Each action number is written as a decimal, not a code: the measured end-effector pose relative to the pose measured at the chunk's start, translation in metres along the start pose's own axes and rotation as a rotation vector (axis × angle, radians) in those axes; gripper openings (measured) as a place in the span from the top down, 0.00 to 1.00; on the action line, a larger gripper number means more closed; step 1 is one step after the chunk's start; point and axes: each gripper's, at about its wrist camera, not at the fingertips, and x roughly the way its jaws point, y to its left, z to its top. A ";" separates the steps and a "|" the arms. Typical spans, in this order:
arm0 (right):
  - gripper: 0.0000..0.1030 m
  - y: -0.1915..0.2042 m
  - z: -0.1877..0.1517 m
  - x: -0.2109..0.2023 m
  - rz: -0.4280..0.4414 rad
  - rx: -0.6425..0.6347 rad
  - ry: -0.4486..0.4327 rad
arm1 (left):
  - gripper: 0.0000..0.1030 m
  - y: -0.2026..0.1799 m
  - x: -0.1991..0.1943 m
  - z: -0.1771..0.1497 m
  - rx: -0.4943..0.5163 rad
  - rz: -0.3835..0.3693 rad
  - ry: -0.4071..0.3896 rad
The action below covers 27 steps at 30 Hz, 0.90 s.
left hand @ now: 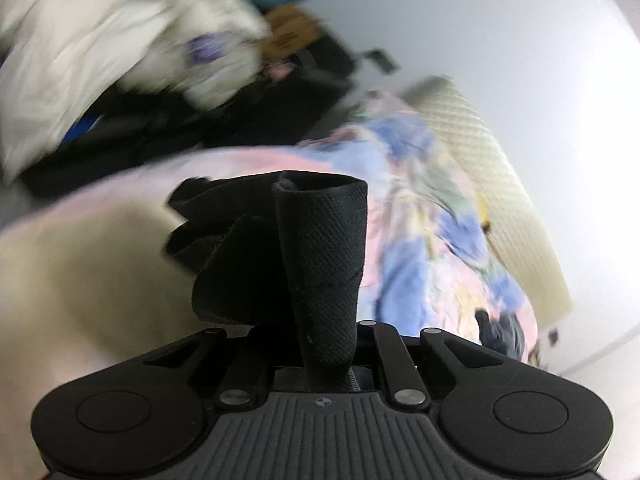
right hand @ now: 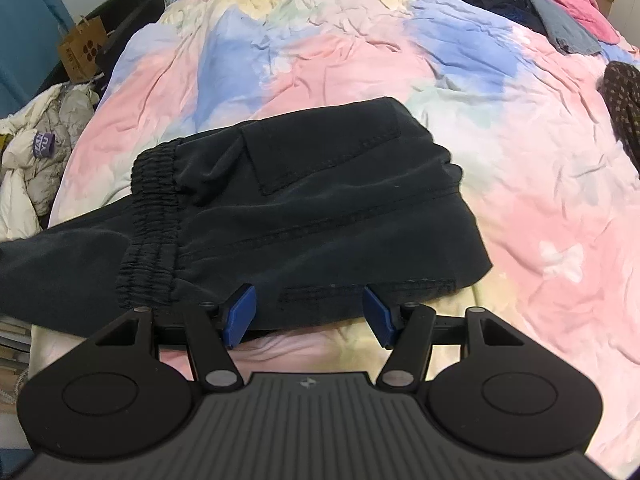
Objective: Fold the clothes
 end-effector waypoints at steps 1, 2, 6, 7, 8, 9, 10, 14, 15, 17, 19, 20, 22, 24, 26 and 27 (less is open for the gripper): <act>0.41 -0.005 -0.001 -0.001 0.006 0.005 -0.005 | 0.89 -0.018 0.001 0.000 0.047 -0.009 -0.007; 0.41 -0.010 -0.002 -0.002 0.012 0.009 -0.009 | 0.89 -0.031 -0.013 -0.008 0.093 -0.019 -0.013; 0.41 -0.033 -0.007 -0.004 0.035 0.023 -0.022 | 0.89 -0.109 -0.003 -0.015 0.275 -0.048 -0.026; 0.41 -0.040 -0.007 -0.004 0.043 0.030 -0.026 | 0.89 -0.127 -0.004 -0.021 0.312 -0.052 -0.029; 0.41 -0.046 -0.008 -0.005 0.051 0.037 -0.031 | 0.89 -0.144 -0.004 -0.026 0.349 -0.056 -0.032; 0.41 -0.054 -0.009 -0.006 0.066 0.053 -0.039 | 0.89 -0.164 -0.005 -0.035 0.380 -0.063 -0.034; 0.41 -0.062 -0.010 -0.007 0.082 0.069 -0.048 | 0.89 -0.183 -0.005 -0.043 0.411 -0.070 -0.036; 0.41 -0.092 -0.018 -0.008 0.114 0.119 -0.058 | 0.89 -0.244 0.001 -0.073 0.513 -0.089 -0.043; 0.41 -0.100 -0.019 -0.008 0.116 0.124 -0.058 | 0.89 -0.260 0.003 -0.081 0.539 -0.091 -0.045; 0.41 -0.117 -0.023 -0.008 0.112 0.133 -0.064 | 0.89 -0.290 0.002 -0.102 0.588 -0.092 -0.038; 0.41 -0.134 -0.026 -0.008 0.106 0.146 -0.071 | 0.89 -0.314 0.012 -0.127 0.632 -0.092 -0.025; 0.41 -0.143 -0.027 -0.008 0.104 0.152 -0.074 | 0.89 -0.324 0.019 -0.140 0.650 -0.091 -0.018; 0.41 -0.161 -0.031 -0.010 0.095 0.166 -0.081 | 0.89 -0.344 0.030 -0.166 0.675 -0.090 0.000; 0.41 -0.179 -0.035 -0.011 0.086 0.179 -0.090 | 0.89 -0.362 0.043 -0.196 0.720 -0.082 0.008; 0.41 -0.198 -0.042 -0.012 0.074 0.196 -0.094 | 0.89 -0.368 0.063 -0.233 0.775 -0.062 0.012; 0.41 -0.209 -0.046 -0.013 0.068 0.205 -0.094 | 0.89 -0.368 0.077 -0.251 0.789 -0.053 0.031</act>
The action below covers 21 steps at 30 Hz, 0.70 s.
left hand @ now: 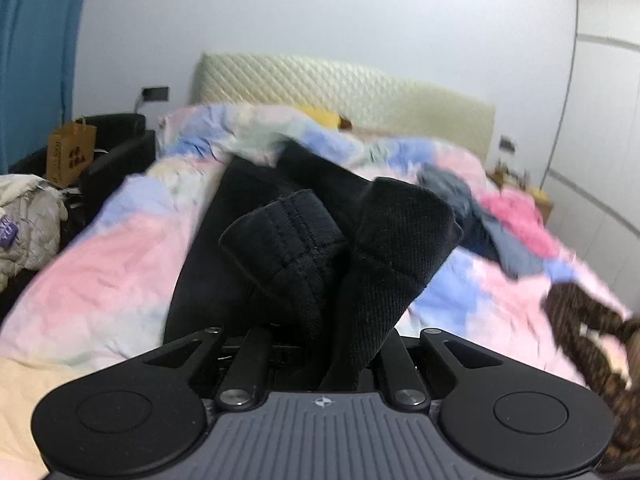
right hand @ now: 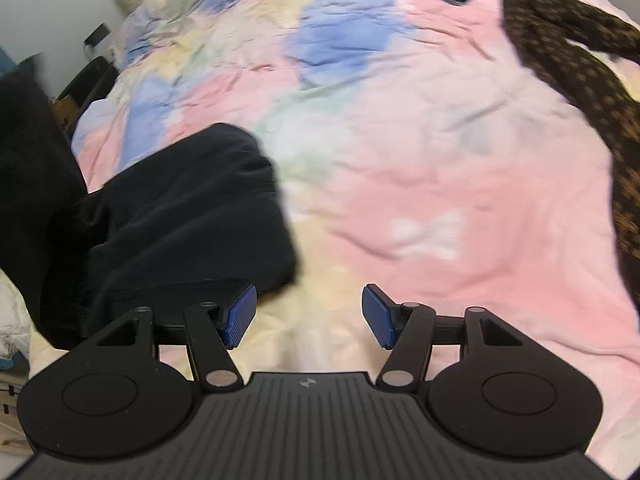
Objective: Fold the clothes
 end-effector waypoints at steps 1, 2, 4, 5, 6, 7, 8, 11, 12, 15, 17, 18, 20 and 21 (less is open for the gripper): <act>0.41 -0.011 -0.001 -0.001 -0.006 0.009 -0.001 | 0.89 -0.011 0.019 -0.014 0.029 0.001 0.022; 0.41 -0.021 -0.004 -0.003 -0.011 0.017 0.001 | 0.89 -0.022 0.037 -0.028 0.059 0.003 0.044; 0.41 -0.041 -0.009 -0.005 -0.021 0.034 0.006 | 0.88 -0.048 0.065 -0.063 0.123 0.012 0.103; 0.41 -0.050 -0.011 -0.007 -0.026 0.042 0.009 | 0.88 -0.061 0.077 -0.081 0.150 0.021 0.134; 0.41 -0.060 -0.014 -0.007 -0.027 0.050 0.016 | 0.88 -0.071 0.089 -0.096 0.177 0.042 0.157; 0.41 -0.069 -0.016 -0.007 -0.028 0.057 0.024 | 0.87 -0.074 0.097 -0.113 0.199 0.062 0.168; 0.41 -0.075 -0.018 -0.007 -0.023 0.065 0.030 | 0.87 -0.080 0.103 -0.122 0.213 0.081 0.171; 0.41 -0.088 -0.019 -0.006 0.011 0.082 0.044 | 0.85 -0.072 0.123 -0.134 0.233 0.120 0.166; 0.41 -0.089 -0.018 -0.005 0.026 0.084 0.047 | 0.84 -0.066 0.126 -0.134 0.236 0.126 0.165; 0.41 -0.086 -0.002 0.000 0.079 0.081 0.038 | 0.76 -0.065 0.108 -0.128 0.254 0.124 0.172; 0.41 -0.077 0.015 0.006 0.132 0.084 0.025 | 0.65 -0.071 0.074 -0.119 0.277 0.110 0.181; 0.41 -0.073 0.024 0.009 0.159 0.085 0.018 | 0.60 -0.072 0.066 -0.114 0.287 0.102 0.186; 0.41 -0.060 0.045 0.017 0.230 0.087 0.008 | 0.55 -0.072 0.052 -0.106 0.298 0.070 0.211; 0.41 -0.052 0.057 0.022 0.262 0.080 0.005 | 0.54 -0.072 0.044 -0.104 0.304 0.051 0.223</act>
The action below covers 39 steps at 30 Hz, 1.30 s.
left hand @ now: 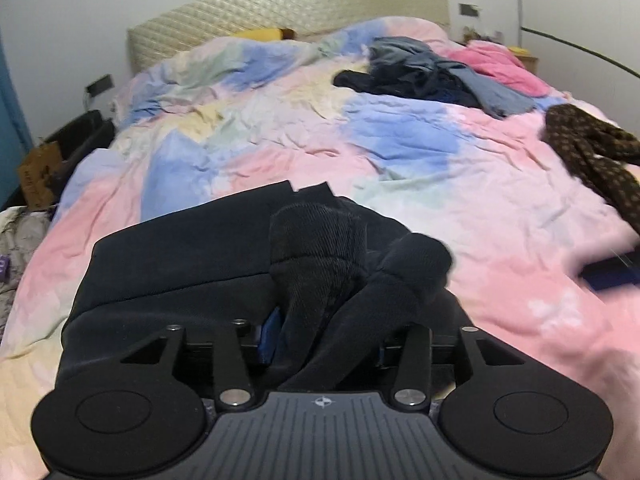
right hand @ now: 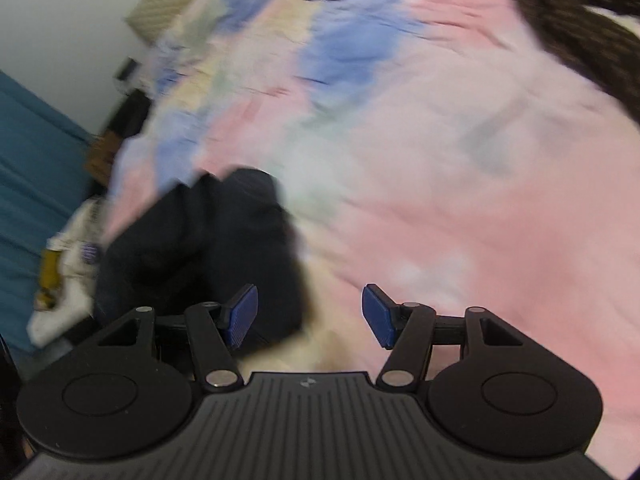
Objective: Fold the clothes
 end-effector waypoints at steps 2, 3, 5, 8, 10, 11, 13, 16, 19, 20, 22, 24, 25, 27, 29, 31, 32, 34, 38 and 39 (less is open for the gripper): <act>0.41 0.020 0.020 0.016 0.061 -0.045 0.008 | 0.53 0.003 -0.011 0.000 0.025 -0.036 0.013; 0.41 0.031 0.029 0.026 0.097 -0.072 0.021 | 0.52 0.005 -0.016 -0.001 0.033 -0.048 0.023; 0.41 0.053 0.041 0.042 0.174 -0.121 0.055 | 0.52 0.012 -0.024 -0.002 0.031 -0.070 0.046; 0.41 0.082 0.047 0.067 0.264 -0.192 0.116 | 0.48 0.026 -0.041 -0.002 0.002 -0.081 0.062; 0.41 0.094 0.047 0.083 0.307 -0.206 0.156 | 0.45 0.039 -0.048 -0.001 -0.025 -0.071 0.075; 0.41 0.099 0.045 0.089 0.317 -0.210 0.170 | 0.45 0.047 -0.051 0.000 -0.042 -0.064 0.084; 0.41 0.107 0.041 0.100 0.329 -0.226 0.204 | 0.44 0.063 -0.055 0.004 -0.073 -0.054 0.094; 0.40 0.117 0.030 0.115 0.316 -0.289 0.271 | 0.40 0.088 -0.057 0.016 -0.114 -0.037 0.093; 0.46 0.114 0.015 0.127 0.261 -0.298 0.317 | 0.37 0.108 -0.042 0.038 -0.110 -0.049 0.071; 0.48 0.111 0.009 0.128 0.258 -0.284 0.329 | 0.37 0.112 -0.034 0.047 -0.093 -0.059 0.062; 0.55 0.107 0.004 0.125 0.283 -0.271 0.330 | 0.33 0.116 -0.010 0.064 -0.048 -0.093 0.062; 0.65 0.103 0.002 0.121 0.309 -0.255 0.307 | 0.31 0.117 0.019 0.081 0.006 -0.140 0.076; 0.71 0.101 0.003 0.117 0.323 -0.260 0.282 | 0.32 0.117 0.033 0.090 0.033 -0.163 0.083; 0.76 0.103 0.003 0.111 0.322 -0.288 0.259 | 0.32 0.118 0.062 0.106 0.089 -0.209 0.098; 0.82 0.105 0.001 0.105 0.318 -0.296 0.256 | 0.33 0.114 0.088 0.114 0.165 -0.230 0.149; 0.84 0.104 0.001 0.103 0.310 -0.295 0.257 | 0.34 0.112 0.108 0.116 0.211 -0.271 0.219; 0.86 0.104 0.001 0.103 0.306 -0.293 0.258 | 0.35 0.111 0.117 0.116 0.233 -0.292 0.255; 0.86 0.102 0.000 0.103 0.300 -0.279 0.260 | 0.49 0.109 0.126 0.112 0.268 -0.314 0.318; 0.89 0.097 0.000 0.093 0.289 -0.250 0.240 | 0.89 0.110 0.126 0.106 0.298 -0.293 0.317; 0.90 0.097 0.001 0.090 0.290 -0.250 0.228 | 0.93 0.111 0.122 0.108 0.287 -0.289 0.307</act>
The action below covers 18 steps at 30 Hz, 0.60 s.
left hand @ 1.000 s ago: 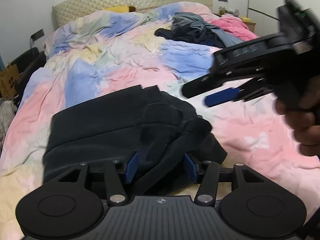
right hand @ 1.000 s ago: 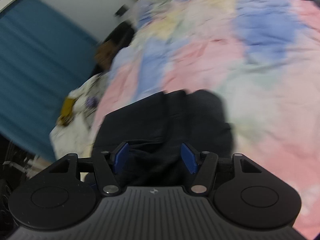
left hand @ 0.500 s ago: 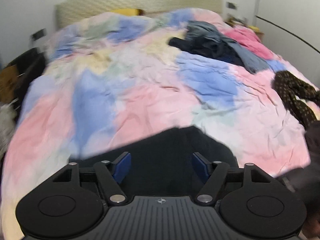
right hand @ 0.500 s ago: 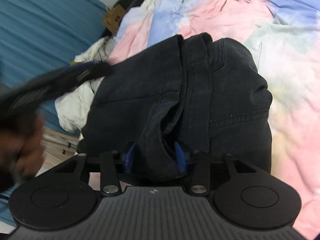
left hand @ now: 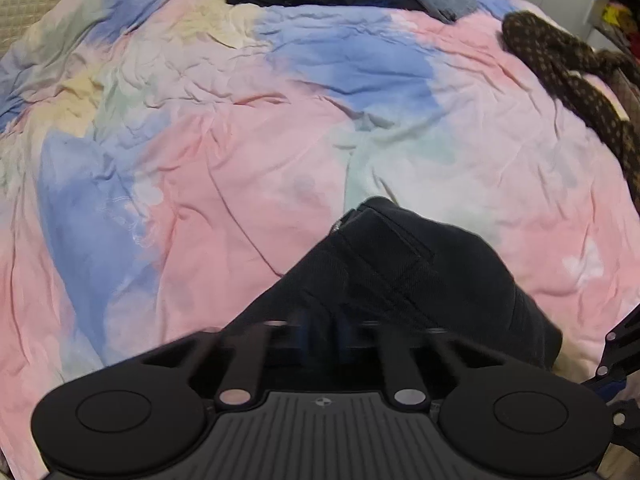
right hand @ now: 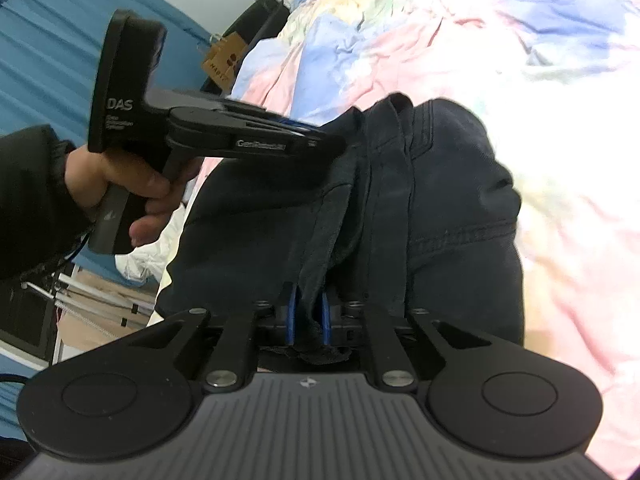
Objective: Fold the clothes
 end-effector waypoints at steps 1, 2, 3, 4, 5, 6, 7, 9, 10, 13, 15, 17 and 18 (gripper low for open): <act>0.91 0.000 0.001 -0.003 -0.001 -0.002 -0.012 | 0.96 0.000 -0.010 0.001 -0.014 0.003 -0.031; 0.91 0.002 0.001 -0.007 -0.001 -0.013 -0.023 | 0.96 0.000 -0.020 0.002 -0.028 0.006 -0.061; 0.91 0.004 0.003 -0.011 -0.002 -0.030 -0.032 | 0.96 0.000 -0.030 0.004 -0.043 0.009 -0.092; 0.92 0.005 0.004 -0.015 -0.006 -0.046 -0.041 | 0.96 0.001 -0.039 0.007 -0.065 0.002 -0.118; 0.92 0.005 0.005 -0.020 -0.007 -0.052 -0.049 | 0.96 0.001 -0.048 0.010 -0.087 -0.005 -0.144; 0.92 0.004 0.006 -0.024 -0.011 -0.053 -0.055 | 0.96 0.001 -0.053 0.014 -0.100 -0.017 -0.160; 0.92 0.003 0.007 -0.027 -0.015 -0.053 -0.061 | 0.96 0.000 -0.058 0.017 -0.112 -0.028 -0.176; 0.93 -0.004 0.007 -0.029 -0.035 -0.042 -0.060 | 0.96 -0.006 -0.055 0.023 -0.107 -0.033 -0.187; 0.93 -0.008 0.008 -0.029 -0.045 -0.037 -0.059 | 0.96 -0.011 -0.043 0.023 -0.109 -0.027 -0.170; 0.93 -0.027 0.003 -0.012 -0.076 0.029 -0.013 | 0.95 -0.025 -0.006 0.021 -0.117 -0.010 -0.117; 0.92 -0.037 -0.002 0.004 -0.101 0.061 0.027 | 0.92 -0.027 0.021 0.012 -0.158 0.000 -0.068; 0.91 -0.040 -0.003 0.017 -0.128 0.080 0.056 | 0.89 -0.024 0.031 0.005 -0.220 -0.006 -0.063; 0.90 -0.041 -0.002 0.019 -0.134 0.093 0.061 | 0.87 -0.022 0.026 0.003 -0.243 -0.011 -0.077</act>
